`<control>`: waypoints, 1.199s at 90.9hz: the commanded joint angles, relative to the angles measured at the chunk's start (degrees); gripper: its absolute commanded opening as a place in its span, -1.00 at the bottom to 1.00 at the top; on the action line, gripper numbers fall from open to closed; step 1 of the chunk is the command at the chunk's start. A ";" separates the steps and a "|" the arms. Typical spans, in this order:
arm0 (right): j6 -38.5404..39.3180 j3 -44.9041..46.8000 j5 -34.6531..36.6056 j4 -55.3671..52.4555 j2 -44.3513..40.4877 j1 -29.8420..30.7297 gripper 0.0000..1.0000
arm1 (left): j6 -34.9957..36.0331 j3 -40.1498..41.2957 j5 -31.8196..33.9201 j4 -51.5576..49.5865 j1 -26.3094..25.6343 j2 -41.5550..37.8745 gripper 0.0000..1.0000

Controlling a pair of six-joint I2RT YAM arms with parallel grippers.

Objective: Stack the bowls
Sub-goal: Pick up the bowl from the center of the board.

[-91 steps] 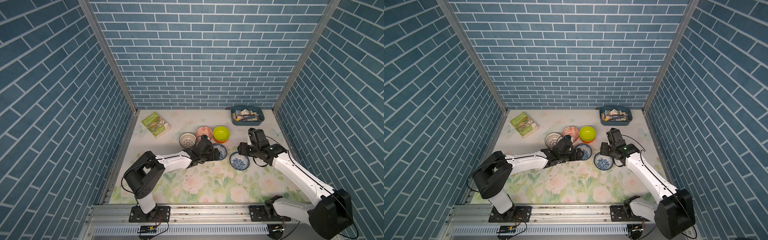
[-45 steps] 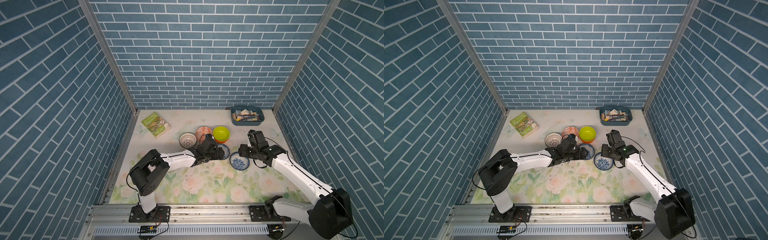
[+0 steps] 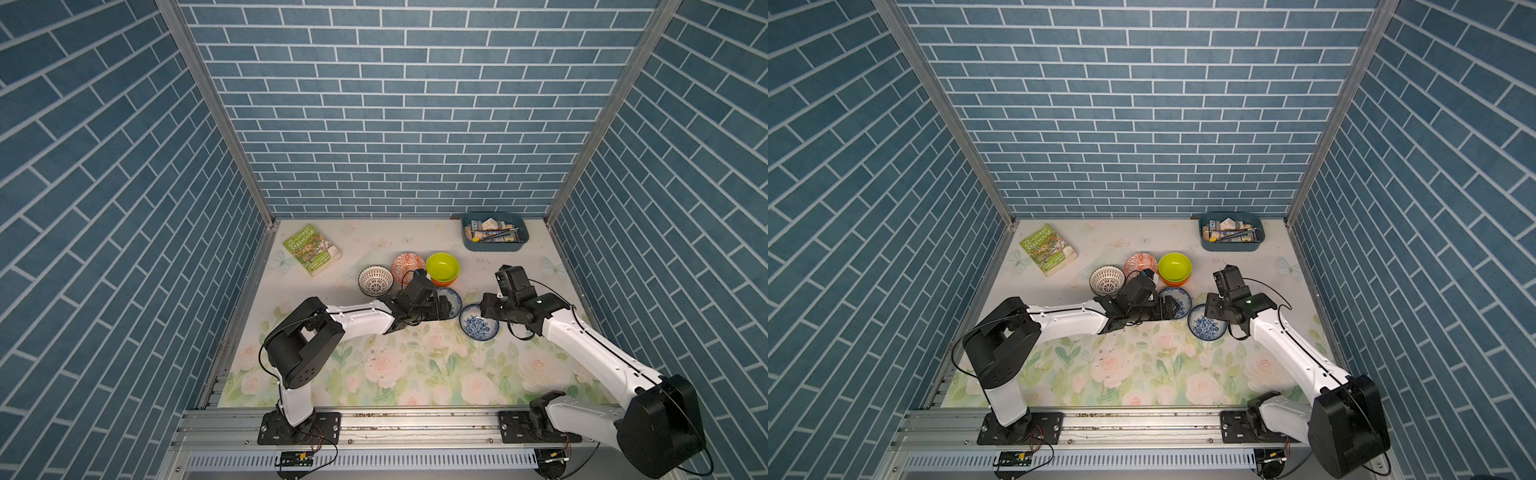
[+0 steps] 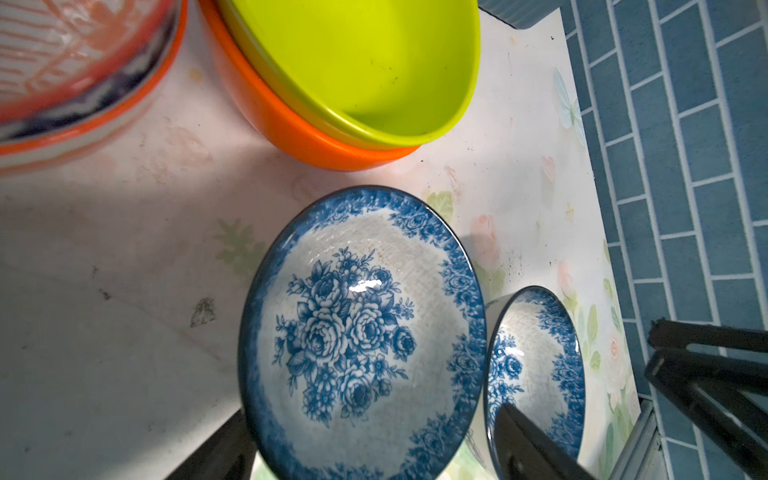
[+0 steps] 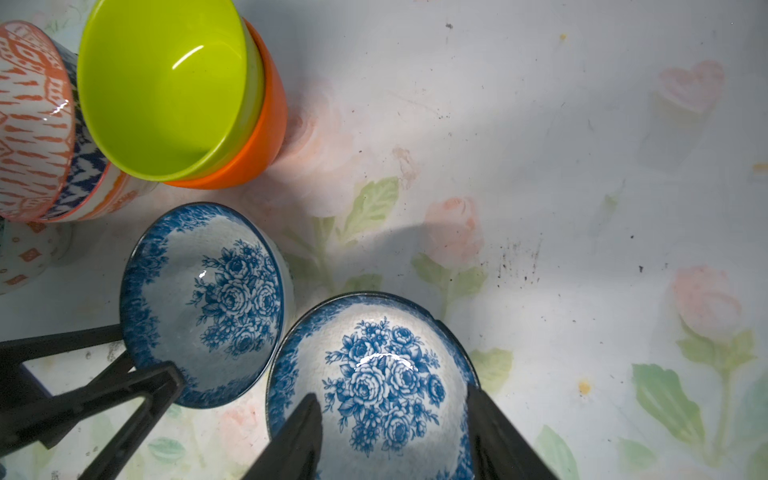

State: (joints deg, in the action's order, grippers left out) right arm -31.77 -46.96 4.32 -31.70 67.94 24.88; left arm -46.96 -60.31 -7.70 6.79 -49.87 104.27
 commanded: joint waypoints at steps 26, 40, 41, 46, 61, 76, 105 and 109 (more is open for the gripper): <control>-4.53 4.89 1.01 0.68 -1.41 -1.79 0.11 | 0.38 -0.65 -0.08 1.41 -0.54 -0.52 0.86; -5.13 6.85 1.21 0.43 -2.60 -2.87 0.11 | 0.39 -0.25 -0.29 1.79 -0.49 -0.40 0.86; -5.23 7.00 1.13 0.42 -2.62 -2.98 0.11 | 0.43 -0.25 -0.29 1.85 -0.49 -0.39 0.86; -5.39 7.69 0.92 0.55 -2.94 -3.23 0.12 | 0.46 -0.05 -0.29 1.99 -0.49 -0.42 0.86; -5.91 9.51 -0.55 1.62 -3.19 -3.69 0.15 | 0.42 0.12 -0.53 2.52 -0.54 -0.09 0.86; -6.58 11.34 -2.34 3.65 -2.10 -4.47 0.04 | 0.36 0.30 -0.98 3.03 -0.59 0.29 0.86; -7.17 11.80 -2.03 3.99 -2.07 -5.16 -0.62 | 0.29 -0.10 -1.35 3.23 -0.76 1.22 0.86; -7.17 11.80 -1.62 3.69 -2.20 -5.19 -0.68 | 0.33 -0.22 -1.43 3.22 -0.76 1.36 0.86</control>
State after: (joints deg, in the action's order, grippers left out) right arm -38.15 -35.62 2.09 -27.88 65.76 20.12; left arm -46.96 -60.40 -8.21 8.47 -49.98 104.53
